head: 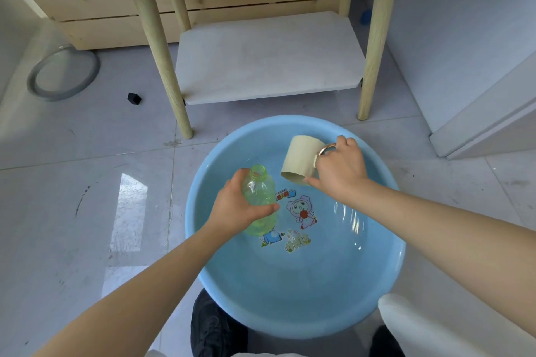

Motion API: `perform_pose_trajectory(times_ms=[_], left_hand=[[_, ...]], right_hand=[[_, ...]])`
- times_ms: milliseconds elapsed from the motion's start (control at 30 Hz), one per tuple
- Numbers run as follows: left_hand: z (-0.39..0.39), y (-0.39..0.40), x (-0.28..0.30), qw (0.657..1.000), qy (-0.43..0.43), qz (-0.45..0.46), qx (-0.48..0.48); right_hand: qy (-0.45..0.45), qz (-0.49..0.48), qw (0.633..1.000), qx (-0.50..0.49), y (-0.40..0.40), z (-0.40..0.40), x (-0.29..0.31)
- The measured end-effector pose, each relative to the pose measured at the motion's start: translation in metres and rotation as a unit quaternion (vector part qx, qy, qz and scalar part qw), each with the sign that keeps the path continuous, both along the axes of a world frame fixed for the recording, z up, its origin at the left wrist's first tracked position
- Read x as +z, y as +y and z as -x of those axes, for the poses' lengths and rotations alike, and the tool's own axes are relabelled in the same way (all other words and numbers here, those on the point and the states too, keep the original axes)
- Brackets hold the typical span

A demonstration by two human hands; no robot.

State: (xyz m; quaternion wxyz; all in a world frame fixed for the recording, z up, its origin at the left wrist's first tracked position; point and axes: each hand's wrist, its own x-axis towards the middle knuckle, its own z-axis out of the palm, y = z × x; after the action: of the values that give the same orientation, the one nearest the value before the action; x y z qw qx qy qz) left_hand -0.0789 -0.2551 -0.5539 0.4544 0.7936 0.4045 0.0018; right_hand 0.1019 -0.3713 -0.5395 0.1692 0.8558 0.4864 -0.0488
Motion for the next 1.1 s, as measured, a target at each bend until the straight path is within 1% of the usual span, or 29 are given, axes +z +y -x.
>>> perform_pose_trajectory(times_ms=[100, 233, 367, 467, 567, 667, 767, 833, 967, 1033, 1100], left_hand=[[0.0, 0.0, -0.001, 1.0, -0.003, 0.006, -0.002], [0.0, -0.001, 0.0, 1.0, -0.008, 0.009, -0.002], [0.001, -0.002, 0.001, 1.0, -0.008, 0.005, -0.004], [0.002, 0.0, 0.001, 1.0, -0.006, -0.003, -0.005], [0.002, 0.0, 0.0, 1.0, -0.004, -0.005, -0.009], [0.001, -0.001, 0.0, 1.0, -0.001, -0.003, -0.013], [0.002, -0.002, 0.0, 1.0, 0.002, 0.0, -0.015], [0.002, -0.003, 0.0, 1.0, 0.002, 0.002, -0.017], [0.001, -0.004, 0.0, 1.0, 0.008, 0.009, -0.02], [0.001, -0.005, 0.003, 1.0, 0.007, 0.018, -0.016], [0.001, -0.005, 0.005, 1.0, 0.006, 0.028, -0.007]], right_hand=[[0.009, 0.061, 0.998, -0.016, 0.003, -0.001, -0.001], [0.005, 0.096, 0.995, -0.03, 0.003, 0.0, -0.005], [-0.053, 0.065, 0.996, 0.027, 0.001, -0.003, -0.012], [-0.041, 0.041, 0.995, 0.079, -0.001, -0.002, -0.013], [-0.028, 0.043, 0.993, 0.106, -0.002, 0.0, -0.014], [0.005, 0.085, 0.993, 0.079, -0.002, 0.0, -0.015], [-0.002, 0.133, 0.99, 0.049, -0.001, 0.003, -0.015], [0.007, 0.144, 0.989, 0.043, -0.004, 0.007, -0.018], [0.046, 0.136, 0.989, 0.027, -0.012, 0.009, -0.021], [0.078, 0.1, 0.992, -0.021, -0.015, 0.003, -0.02], [0.12, 0.061, 0.986, -0.098, -0.016, -0.006, -0.015]])
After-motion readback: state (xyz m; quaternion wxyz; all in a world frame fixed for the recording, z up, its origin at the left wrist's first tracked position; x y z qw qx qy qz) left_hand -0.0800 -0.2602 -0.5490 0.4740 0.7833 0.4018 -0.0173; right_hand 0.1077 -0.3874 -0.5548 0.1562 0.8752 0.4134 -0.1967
